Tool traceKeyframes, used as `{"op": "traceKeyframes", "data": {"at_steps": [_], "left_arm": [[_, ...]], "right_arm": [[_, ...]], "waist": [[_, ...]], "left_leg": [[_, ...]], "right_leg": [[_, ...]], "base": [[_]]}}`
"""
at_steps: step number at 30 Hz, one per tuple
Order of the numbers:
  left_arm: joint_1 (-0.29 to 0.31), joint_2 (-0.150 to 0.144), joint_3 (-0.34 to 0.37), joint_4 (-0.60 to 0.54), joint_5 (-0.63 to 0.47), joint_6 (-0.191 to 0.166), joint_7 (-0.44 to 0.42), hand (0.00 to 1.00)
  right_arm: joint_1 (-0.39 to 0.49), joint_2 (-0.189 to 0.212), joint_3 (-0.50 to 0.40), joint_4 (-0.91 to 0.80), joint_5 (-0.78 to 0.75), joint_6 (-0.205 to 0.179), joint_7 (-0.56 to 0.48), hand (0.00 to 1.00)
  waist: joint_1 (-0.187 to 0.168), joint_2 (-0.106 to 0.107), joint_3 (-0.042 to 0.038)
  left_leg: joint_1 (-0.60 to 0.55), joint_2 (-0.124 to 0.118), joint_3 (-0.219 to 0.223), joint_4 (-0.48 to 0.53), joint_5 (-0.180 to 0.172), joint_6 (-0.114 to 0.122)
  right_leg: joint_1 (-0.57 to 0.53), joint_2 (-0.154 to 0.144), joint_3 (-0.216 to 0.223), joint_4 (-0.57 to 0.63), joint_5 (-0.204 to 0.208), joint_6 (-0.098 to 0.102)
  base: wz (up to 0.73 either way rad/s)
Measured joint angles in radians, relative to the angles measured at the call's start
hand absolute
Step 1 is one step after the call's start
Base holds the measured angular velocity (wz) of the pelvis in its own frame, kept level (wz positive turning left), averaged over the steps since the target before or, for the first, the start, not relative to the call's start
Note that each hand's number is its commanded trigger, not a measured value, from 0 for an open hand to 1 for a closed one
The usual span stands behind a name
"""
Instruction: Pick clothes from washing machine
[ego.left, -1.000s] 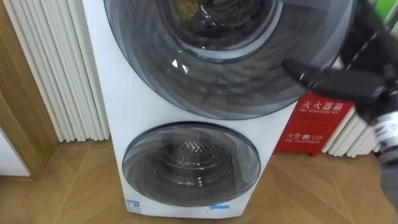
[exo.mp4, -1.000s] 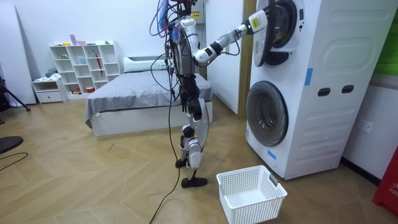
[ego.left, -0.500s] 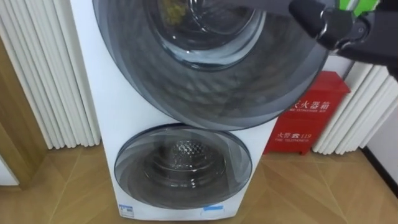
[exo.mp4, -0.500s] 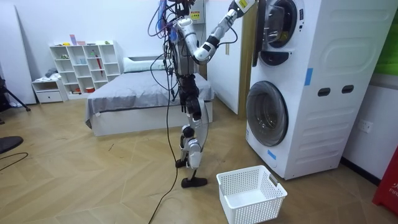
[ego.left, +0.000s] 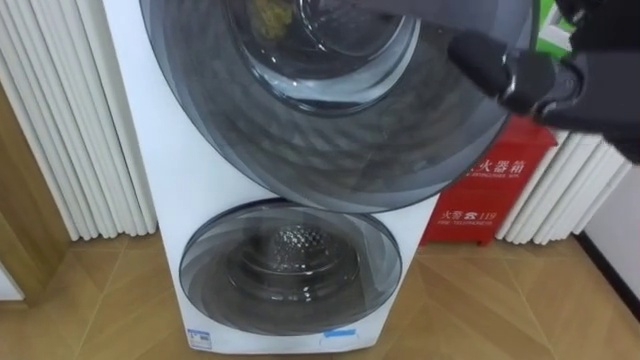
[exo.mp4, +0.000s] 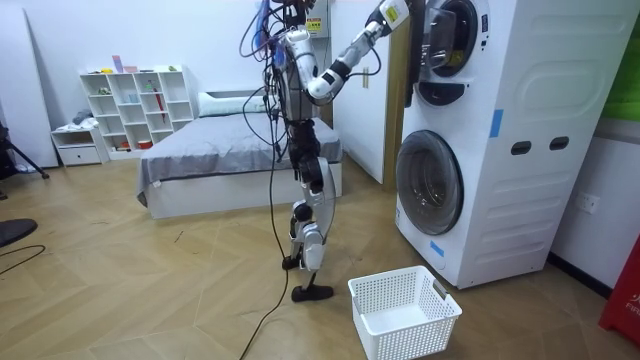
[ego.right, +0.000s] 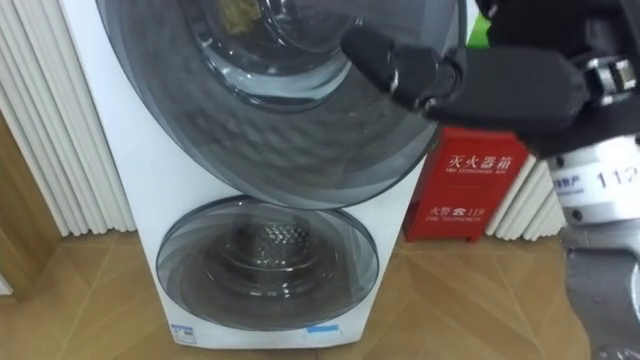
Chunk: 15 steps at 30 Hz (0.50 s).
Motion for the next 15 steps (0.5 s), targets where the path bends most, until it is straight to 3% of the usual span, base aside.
{"op": "traceKeyframes", "data": {"at_steps": [8,13,15], "left_arm": [[-0.014,0.009,-0.027,-0.003,0.000,0.000,0.000,0.00],[-0.024,0.011,-0.080,-0.004,0.000,0.000,0.000,0.00],[-0.035,0.013,-0.101,-0.002,0.001,-0.001,0.000,0.00]], "right_arm": [[0.057,0.025,0.025,0.048,-0.006,-0.060,0.060,0.00],[0.053,0.105,0.058,0.068,-0.002,-0.099,0.077,0.00],[0.050,0.156,0.067,0.094,0.007,-0.130,0.097,0.00]], "waist": [[-0.003,0.003,0.0000],[0.000,0.010,-0.0018],[0.001,0.014,-0.0009]], "left_leg": [[0.003,0.001,0.005,-0.010,0.000,0.000],[0.005,0.003,0.015,-0.009,-0.001,-0.001],[0.004,0.004,0.015,-0.006,-0.001,-0.001]], "right_leg": [[-0.001,0.001,0.000,-0.001,0.000,0.000],[-0.003,0.003,0.005,-0.001,0.001,-0.001],[-0.002,0.004,0.004,0.000,0.002,-0.002]], "base": [[-0.01],[-0.06],[0.00]]}}
